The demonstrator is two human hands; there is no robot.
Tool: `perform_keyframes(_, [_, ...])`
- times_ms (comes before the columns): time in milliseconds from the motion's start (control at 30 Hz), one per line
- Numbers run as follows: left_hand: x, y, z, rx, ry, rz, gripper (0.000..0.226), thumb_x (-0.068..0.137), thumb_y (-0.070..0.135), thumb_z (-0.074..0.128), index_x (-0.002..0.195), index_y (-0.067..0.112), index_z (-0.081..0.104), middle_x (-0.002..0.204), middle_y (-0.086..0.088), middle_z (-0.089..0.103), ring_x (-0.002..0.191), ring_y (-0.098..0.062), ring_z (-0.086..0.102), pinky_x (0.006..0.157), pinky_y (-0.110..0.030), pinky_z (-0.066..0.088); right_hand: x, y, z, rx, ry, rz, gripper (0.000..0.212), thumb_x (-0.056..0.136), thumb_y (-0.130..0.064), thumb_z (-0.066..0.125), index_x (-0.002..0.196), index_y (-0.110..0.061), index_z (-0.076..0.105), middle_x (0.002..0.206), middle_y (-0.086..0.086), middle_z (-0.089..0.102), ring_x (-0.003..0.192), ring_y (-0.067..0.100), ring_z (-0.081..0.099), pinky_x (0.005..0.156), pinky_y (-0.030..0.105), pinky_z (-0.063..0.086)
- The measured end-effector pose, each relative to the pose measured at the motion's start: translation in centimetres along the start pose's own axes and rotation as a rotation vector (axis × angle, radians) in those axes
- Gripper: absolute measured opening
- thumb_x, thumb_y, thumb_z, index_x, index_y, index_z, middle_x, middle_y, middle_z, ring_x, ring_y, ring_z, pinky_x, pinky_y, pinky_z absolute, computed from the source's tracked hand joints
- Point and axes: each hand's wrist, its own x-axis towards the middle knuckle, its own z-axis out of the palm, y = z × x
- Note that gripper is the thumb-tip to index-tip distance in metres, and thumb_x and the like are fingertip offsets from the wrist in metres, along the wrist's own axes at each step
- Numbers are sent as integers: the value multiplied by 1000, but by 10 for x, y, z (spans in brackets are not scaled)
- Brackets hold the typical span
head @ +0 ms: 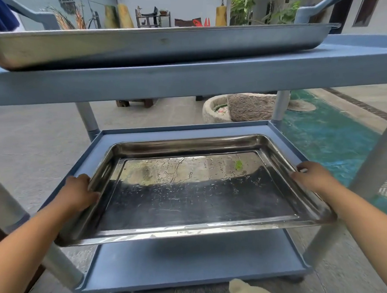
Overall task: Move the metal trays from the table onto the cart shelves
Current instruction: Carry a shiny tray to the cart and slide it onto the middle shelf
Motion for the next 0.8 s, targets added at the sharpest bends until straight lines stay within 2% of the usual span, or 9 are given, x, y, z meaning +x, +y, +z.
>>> perform_keyframes(67, [-9,7,1,76,68,39,60,84,30,72,132,4,49,134,-30,43,117,-47,48,99,-49,45,-12,-7,-1,-123,73,-98,53,87,-37,67,130,-8,56,124,20,63,108,38,60,82,35,46])
perform_keyframes(167, [-29,27,1,55,142,236,64,84,54,66,130,11,57,134,-24,51,127,-42,44,103,-49,41,-39,-30,-2,-207,85,-288,57,87,-46,63,133,-12,55,125,20,59,115,36,56,89,37,45])
perform_keyframes(267, [-60,55,0,-60,33,417,85,76,83,43,130,19,59,135,-11,55,127,-28,48,106,-45,40,-79,-51,4,-240,-78,-470,62,87,-60,54,136,-22,51,134,9,54,122,26,54,96,35,42])
perform_keyframes(333, [-78,65,2,-50,-41,533,95,71,92,30,135,26,54,137,-2,55,125,-20,52,105,-39,42,-104,-59,9,-321,-216,-547,73,83,-72,45,140,-27,47,139,3,49,124,19,52,101,32,41])
perform_keyframes(400, [-90,67,6,31,-162,600,92,71,95,25,134,34,52,134,9,58,120,-10,56,100,-35,46,-123,-61,15,-382,-323,-561,88,75,-85,33,144,-32,40,142,-5,43,124,13,51,102,31,42])
perform_keyframes(467, [-100,66,13,134,-267,645,83,69,97,25,114,36,60,113,14,66,99,-4,61,87,-33,51,-134,-59,22,-417,-376,-566,98,68,-94,24,146,-36,36,144,-9,41,124,10,50,100,33,43])
perform_keyframes(533, [-105,66,19,225,-265,701,79,70,96,24,95,32,63,92,13,60,82,-5,58,77,-34,50,-140,-57,30,-490,-375,-602,100,65,-97,18,144,-39,37,143,-13,43,123,10,51,98,34,45])
perform_keyframes(633, [-108,65,26,266,-229,742,84,72,95,18,103,33,67,99,10,57,89,-9,58,81,-36,50,-144,-55,38,-566,-320,-662,101,63,-97,9,138,-40,44,136,-15,51,118,12,55,92,38,48])
perform_keyframes(800, [-113,62,42,341,-121,753,98,67,97,5,117,37,64,107,11,58,94,-11,59,82,-36,51,-140,-50,43,-594,-292,-660,103,62,-99,10,134,-39,50,136,-14,52,118,15,56,88,40,48])
